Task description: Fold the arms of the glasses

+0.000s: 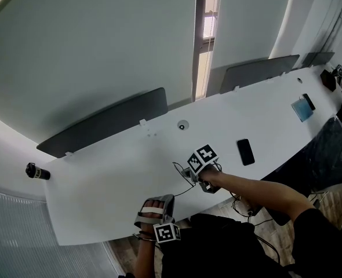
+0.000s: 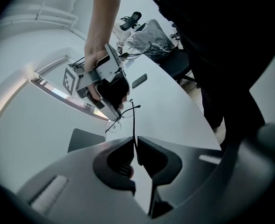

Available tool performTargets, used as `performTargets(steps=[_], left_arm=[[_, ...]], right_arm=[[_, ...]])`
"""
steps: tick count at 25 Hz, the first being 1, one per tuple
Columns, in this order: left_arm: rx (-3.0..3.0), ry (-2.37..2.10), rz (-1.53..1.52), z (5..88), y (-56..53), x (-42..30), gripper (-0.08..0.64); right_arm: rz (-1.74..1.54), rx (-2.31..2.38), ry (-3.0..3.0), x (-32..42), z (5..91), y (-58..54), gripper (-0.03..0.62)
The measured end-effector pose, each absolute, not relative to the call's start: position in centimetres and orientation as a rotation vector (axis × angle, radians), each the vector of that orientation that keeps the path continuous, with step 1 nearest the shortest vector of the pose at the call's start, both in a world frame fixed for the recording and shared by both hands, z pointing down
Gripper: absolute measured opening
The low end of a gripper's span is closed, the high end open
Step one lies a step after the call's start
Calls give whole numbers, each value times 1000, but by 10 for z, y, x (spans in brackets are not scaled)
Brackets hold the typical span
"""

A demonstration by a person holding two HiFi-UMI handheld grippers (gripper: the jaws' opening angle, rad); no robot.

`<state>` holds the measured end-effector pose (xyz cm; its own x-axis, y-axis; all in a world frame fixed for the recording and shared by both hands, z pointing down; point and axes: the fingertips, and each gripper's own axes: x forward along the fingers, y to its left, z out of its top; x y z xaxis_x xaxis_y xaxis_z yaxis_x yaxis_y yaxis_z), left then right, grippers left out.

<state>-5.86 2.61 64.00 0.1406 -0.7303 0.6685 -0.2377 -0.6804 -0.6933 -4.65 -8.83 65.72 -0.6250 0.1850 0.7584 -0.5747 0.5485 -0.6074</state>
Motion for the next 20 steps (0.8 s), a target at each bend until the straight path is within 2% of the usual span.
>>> performTargets(steps=[20], left_arm=[[-2013, 821, -1563, 649, 30, -49, 69]], right_arm=[[1176, 398, -1957, -46, 661, -112, 21]])
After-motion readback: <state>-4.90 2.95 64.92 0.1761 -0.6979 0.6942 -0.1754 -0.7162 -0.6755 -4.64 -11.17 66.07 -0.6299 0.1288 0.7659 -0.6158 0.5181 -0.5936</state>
